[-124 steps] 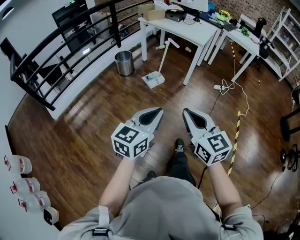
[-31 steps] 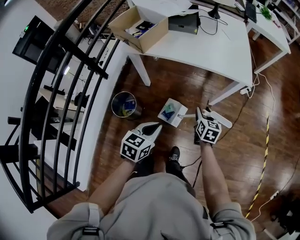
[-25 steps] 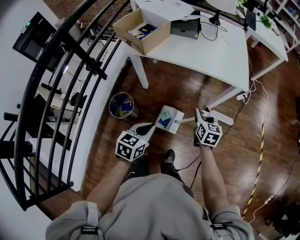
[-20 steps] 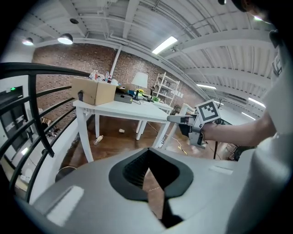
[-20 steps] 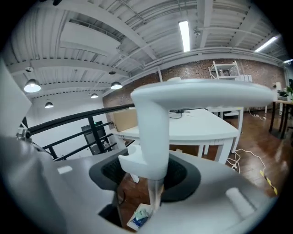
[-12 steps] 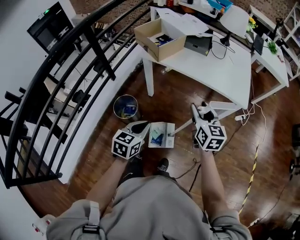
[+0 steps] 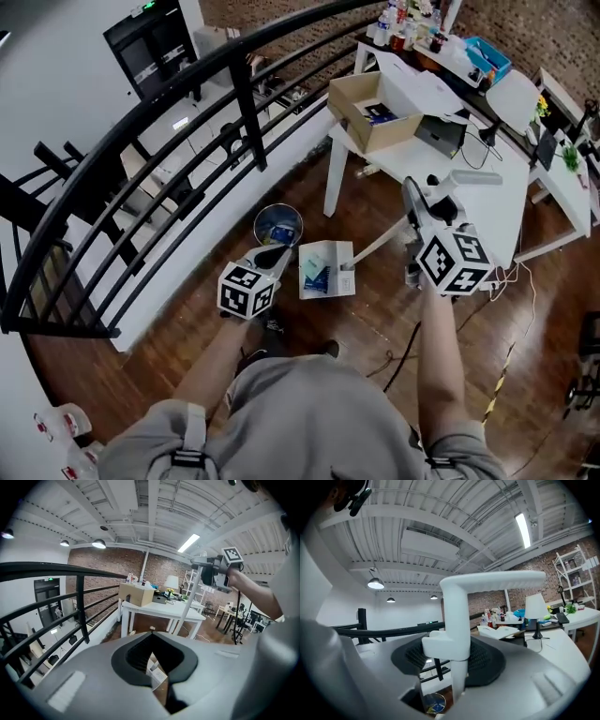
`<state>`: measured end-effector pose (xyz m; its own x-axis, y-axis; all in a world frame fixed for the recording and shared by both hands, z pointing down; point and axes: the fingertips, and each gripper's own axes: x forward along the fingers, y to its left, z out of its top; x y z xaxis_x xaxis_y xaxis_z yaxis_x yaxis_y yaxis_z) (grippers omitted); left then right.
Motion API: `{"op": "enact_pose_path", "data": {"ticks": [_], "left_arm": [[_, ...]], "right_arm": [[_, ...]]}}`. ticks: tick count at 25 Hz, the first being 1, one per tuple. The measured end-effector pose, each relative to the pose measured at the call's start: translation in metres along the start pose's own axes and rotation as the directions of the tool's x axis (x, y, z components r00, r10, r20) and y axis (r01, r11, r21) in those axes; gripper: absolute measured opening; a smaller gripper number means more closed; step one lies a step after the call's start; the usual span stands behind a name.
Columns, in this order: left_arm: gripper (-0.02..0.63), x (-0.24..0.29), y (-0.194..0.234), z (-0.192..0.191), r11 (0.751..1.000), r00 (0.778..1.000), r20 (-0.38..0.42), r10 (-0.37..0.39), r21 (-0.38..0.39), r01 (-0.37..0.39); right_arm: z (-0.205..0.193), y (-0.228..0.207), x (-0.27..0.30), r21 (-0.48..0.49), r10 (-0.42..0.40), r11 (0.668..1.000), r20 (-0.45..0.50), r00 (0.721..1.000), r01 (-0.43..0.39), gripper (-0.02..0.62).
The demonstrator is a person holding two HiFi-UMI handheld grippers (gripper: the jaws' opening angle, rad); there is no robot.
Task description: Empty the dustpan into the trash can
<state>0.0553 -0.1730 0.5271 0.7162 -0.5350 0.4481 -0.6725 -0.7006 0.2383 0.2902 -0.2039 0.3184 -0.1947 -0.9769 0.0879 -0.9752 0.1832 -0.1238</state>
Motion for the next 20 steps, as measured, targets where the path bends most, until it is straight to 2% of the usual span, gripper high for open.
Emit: {"op": "enact_pose_path", "data": {"ticks": [4,12,20], "left_arm": [[0.003,-0.005,0.036,0.015,1.000,0.999,0.024,0.025,0.010,-0.025],[0.003,-0.014,0.107,0.050,0.999,0.997,0.075,0.036,0.020,-0.038],[0.003,-0.033,0.171,0.046,0.999,0.996,0.085,0.039,-0.026,-0.037]], "right_arm": [[0.024,0.025,0.041,-0.016,0.025,1.000,0.041,0.999,-0.025,0.198],[0.032,0.065,0.130,-0.046,0.000,0.999,0.044,0.999,0.002,0.198],[-0.004,0.092,0.197,-0.077,-0.070,0.995,-0.015,0.997,0.068,0.198]]}}
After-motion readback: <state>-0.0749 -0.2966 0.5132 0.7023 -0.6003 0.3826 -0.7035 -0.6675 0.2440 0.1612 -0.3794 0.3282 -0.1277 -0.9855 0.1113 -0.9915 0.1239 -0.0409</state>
